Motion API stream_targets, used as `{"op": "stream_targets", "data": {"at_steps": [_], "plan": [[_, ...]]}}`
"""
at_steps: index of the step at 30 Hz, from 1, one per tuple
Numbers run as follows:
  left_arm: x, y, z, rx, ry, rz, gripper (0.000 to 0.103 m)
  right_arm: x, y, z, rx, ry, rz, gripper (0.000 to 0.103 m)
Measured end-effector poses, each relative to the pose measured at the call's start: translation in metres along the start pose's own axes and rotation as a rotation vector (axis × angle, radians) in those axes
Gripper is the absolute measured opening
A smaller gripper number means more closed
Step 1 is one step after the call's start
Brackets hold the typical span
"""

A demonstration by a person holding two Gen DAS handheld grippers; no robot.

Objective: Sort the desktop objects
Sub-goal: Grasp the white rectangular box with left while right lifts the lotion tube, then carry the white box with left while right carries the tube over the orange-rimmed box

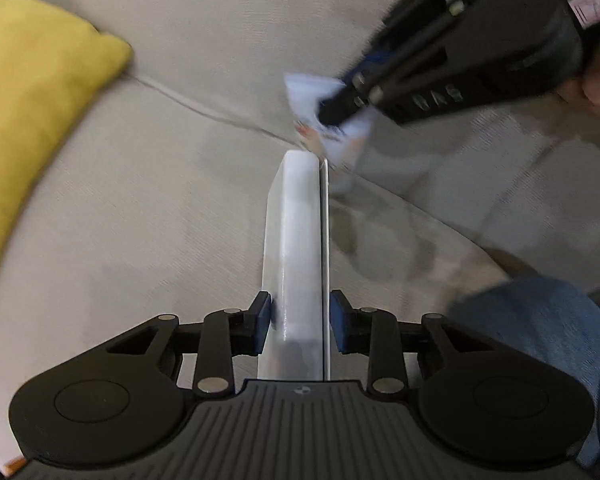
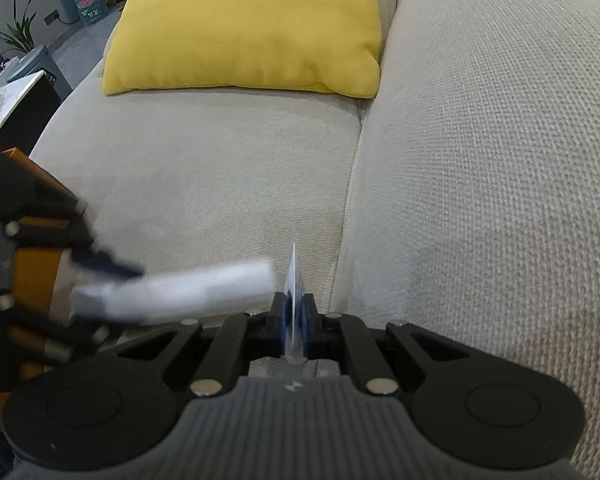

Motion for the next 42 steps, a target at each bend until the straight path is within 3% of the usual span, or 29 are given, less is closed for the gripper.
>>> {"op": "stream_targets", "data": {"at_steps": [5,13,14,18,22,34,42], "plan": [[-0.013,0.007,0.003,-0.015,0.071,-0.089,0.036,0.0,0.0,0.0,-0.001,0.002,-0.008,0.007],[-0.054,-0.003,0.009,-0.004,0.026,-0.136,0.043,-0.003,-0.002,0.002,-0.005,-0.001,-0.003,0.007],[-0.059,-0.002,0.01,-0.005,0.006,-0.146,0.051,-0.003,-0.002,0.002,-0.005,0.0,-0.005,0.007],[-0.073,-0.003,0.019,-0.009,-0.073,-0.148,0.049,-0.005,-0.002,0.002,-0.006,0.002,-0.009,0.007],[-0.076,-0.005,0.027,-0.019,-0.103,-0.149,0.047,-0.004,-0.001,0.002,-0.006,-0.002,-0.003,0.007],[-0.049,-0.029,0.046,-0.005,-0.3,-0.005,0.066,-0.003,0.006,0.001,-0.049,0.03,-0.009,0.009],[-0.048,-0.041,0.064,-0.039,-0.342,-0.061,0.072,-0.011,0.01,-0.001,-0.052,0.031,-0.032,0.009]]}}
Point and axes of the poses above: each gripper's, at about its wrist camera, not at the fingertips, and z roughly the way its jaws point, x to its right, y to its underside, the point moved 8 cm from there along z, roughly the way its jaws point, and after that the axes turned 8 degrees about -y, right-handed, at the moved point
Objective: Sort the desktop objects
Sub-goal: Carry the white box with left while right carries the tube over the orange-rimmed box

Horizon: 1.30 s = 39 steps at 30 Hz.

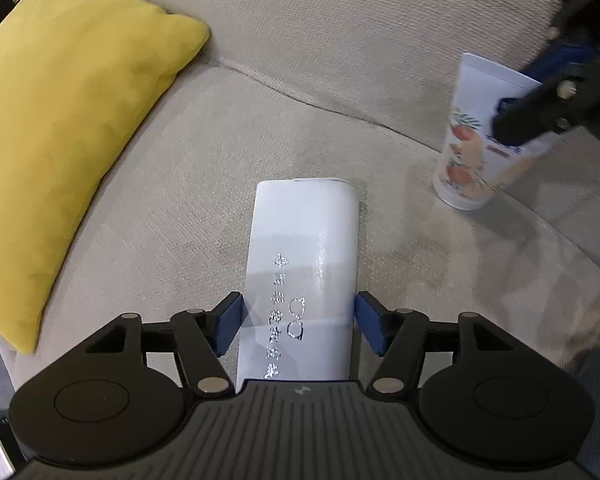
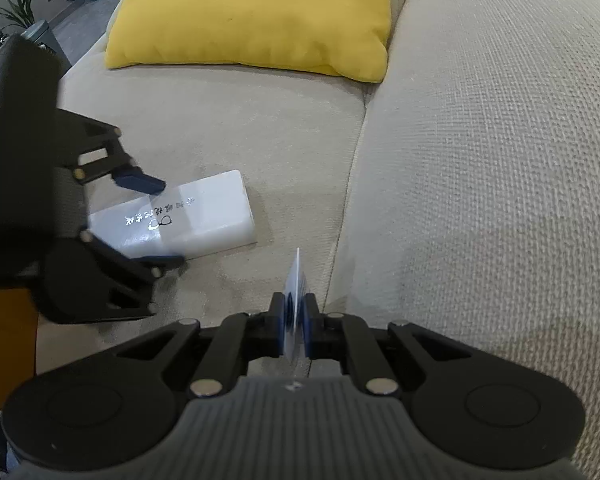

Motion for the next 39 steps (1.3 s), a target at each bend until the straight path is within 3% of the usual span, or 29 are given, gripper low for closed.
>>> {"op": "stream_targets", "data": {"at_steps": [8,16,23,30,39], "plan": [[-0.004,-0.002,-0.022,0.03,0.01,-0.044,0.07,-0.006,0.0,-0.008,0.021,-0.02,0.004,0.008],[-0.007,0.006,-0.106,0.123,-0.024,-0.032,0.07,-0.011,0.001,-0.02,0.073,-0.001,0.008,0.008],[-0.019,0.038,-0.184,0.177,-0.084,-0.01,0.07,-0.018,0.002,-0.047,0.132,-0.005,0.042,0.008],[-0.046,0.08,-0.232,0.224,-0.222,0.007,0.07,-0.074,-0.013,-0.097,0.21,-0.064,-0.046,0.008],[-0.092,0.15,-0.253,0.197,-0.323,-0.021,0.07,-0.171,-0.05,-0.131,0.272,-0.174,-0.214,0.008]]}}
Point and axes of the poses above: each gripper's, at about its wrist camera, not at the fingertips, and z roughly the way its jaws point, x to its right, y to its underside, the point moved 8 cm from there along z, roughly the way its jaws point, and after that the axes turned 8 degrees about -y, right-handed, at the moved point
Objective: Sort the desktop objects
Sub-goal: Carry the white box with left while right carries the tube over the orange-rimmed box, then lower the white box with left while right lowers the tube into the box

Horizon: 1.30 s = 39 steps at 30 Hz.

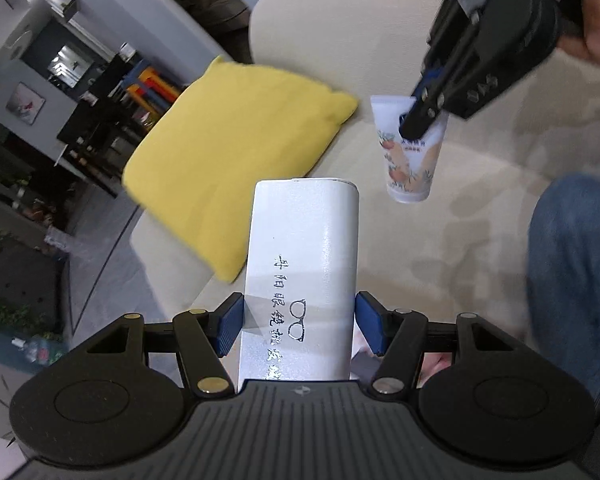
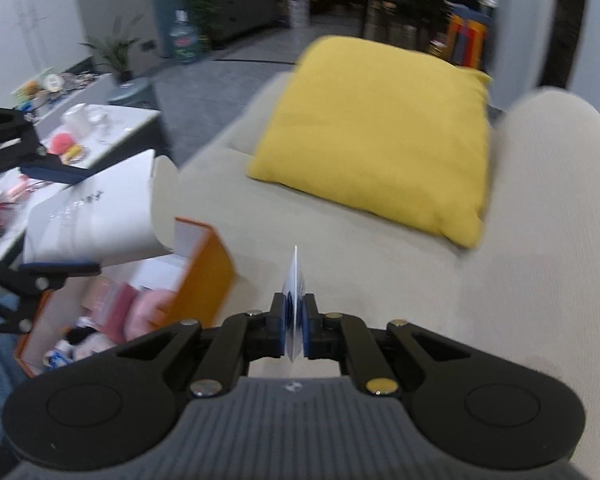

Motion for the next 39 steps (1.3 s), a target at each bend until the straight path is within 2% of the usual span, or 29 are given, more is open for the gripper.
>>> {"op": "stream_targets", "data": {"at_steps": [7,11,17,24,31,39], "plan": [[-0.023,0.044,0.006,-0.029,0.004,-0.003,0.071,-0.053,-0.039,0.023,0.012,-0.086,-0.074,0.007],[-0.026,0.064,0.015,-0.046,0.04,0.002,0.071,-0.078,-0.055,0.044,-0.003,-0.142,-0.111,0.007],[-0.013,0.089,0.037,-0.063,0.108,0.052,0.071,-0.102,-0.066,0.083,-0.05,-0.176,-0.182,0.007],[0.007,0.097,0.077,-0.058,0.157,0.176,0.071,-0.097,-0.063,0.126,-0.132,-0.179,-0.224,0.007],[0.03,0.107,0.105,-0.051,0.255,0.339,0.071,-0.086,-0.063,0.157,-0.215,-0.134,-0.236,0.007],[0.044,0.116,0.129,-0.048,0.339,0.391,0.071,-0.085,-0.048,0.182,-0.282,-0.113,-0.219,0.007]]}}
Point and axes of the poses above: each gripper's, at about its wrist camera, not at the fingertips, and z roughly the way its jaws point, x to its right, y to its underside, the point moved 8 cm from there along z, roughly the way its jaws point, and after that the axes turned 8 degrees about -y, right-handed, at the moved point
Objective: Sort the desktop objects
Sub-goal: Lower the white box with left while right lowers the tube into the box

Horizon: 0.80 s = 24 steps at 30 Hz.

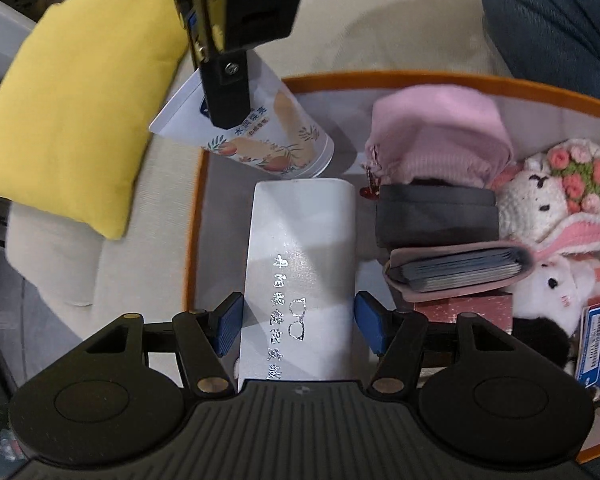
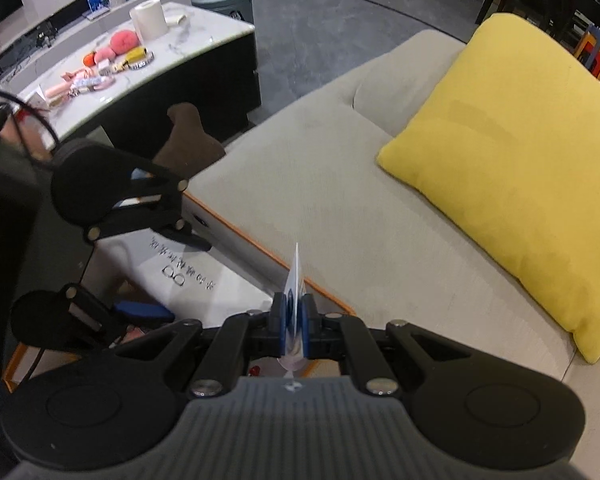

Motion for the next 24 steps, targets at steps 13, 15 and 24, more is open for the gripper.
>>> {"op": "stream_targets", "data": {"at_steps": [13,15,24], "plan": [[0.012,0.007,0.009,0.006,0.067,-0.03,0.072,0.002,0.006,0.03,-0.066,0.03,0.013,0.007],[0.016,0.009,0.006,0.006,0.062,-0.015,0.071,0.002,0.007,0.033,-0.072,0.038,0.012,0.007],[-0.008,0.021,-0.019,0.027,0.038,-0.113,0.071,0.002,0.01,0.038,-0.098,0.062,0.026,0.007]]}}
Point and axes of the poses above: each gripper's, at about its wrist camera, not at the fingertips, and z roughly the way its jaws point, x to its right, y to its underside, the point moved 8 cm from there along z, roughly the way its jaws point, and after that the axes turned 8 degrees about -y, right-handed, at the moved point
